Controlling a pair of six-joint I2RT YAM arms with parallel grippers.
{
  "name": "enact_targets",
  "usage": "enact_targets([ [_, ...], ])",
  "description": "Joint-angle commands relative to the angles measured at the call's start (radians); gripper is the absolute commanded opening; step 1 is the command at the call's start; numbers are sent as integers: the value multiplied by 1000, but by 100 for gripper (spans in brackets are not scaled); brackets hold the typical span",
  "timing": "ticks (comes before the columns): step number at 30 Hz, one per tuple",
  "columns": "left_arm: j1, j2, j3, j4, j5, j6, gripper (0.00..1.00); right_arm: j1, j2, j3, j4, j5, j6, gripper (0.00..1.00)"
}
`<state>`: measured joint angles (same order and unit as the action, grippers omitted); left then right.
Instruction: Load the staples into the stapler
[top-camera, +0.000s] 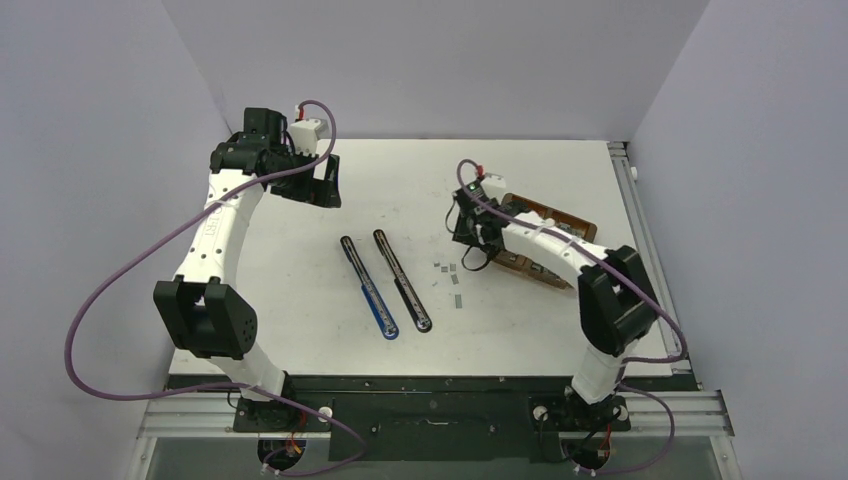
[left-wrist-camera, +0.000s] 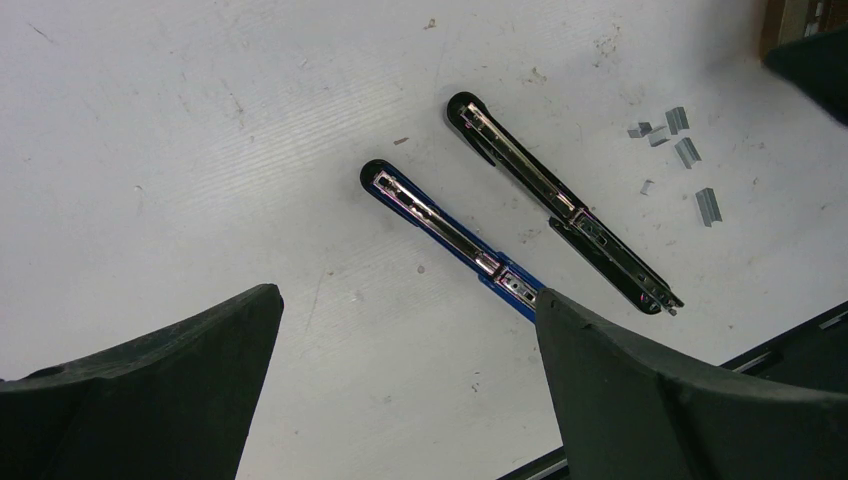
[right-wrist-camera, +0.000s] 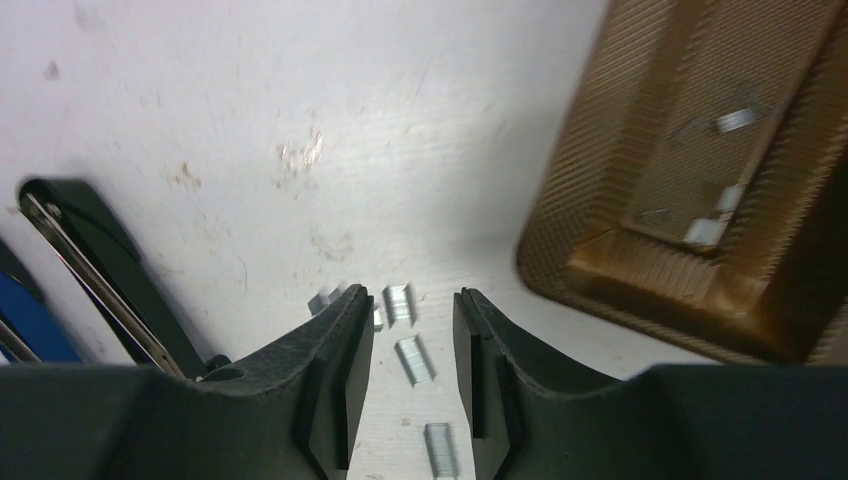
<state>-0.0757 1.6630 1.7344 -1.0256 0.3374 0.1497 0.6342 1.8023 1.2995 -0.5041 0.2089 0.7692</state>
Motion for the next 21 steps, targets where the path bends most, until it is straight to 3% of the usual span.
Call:
enact_targets([
  [1, 8, -24, 45, 1, 9, -5, 96, -136, -165, -5, -42, 42, -26, 38],
  [10, 8, -3, 45, 12, 19, -8, 96, -463, -233, -152, 5, 46, -69, 40],
  [21, 8, 59, 99, 5, 28, -6, 96, -567, -143, -183, 60, 28, -64, 37],
])
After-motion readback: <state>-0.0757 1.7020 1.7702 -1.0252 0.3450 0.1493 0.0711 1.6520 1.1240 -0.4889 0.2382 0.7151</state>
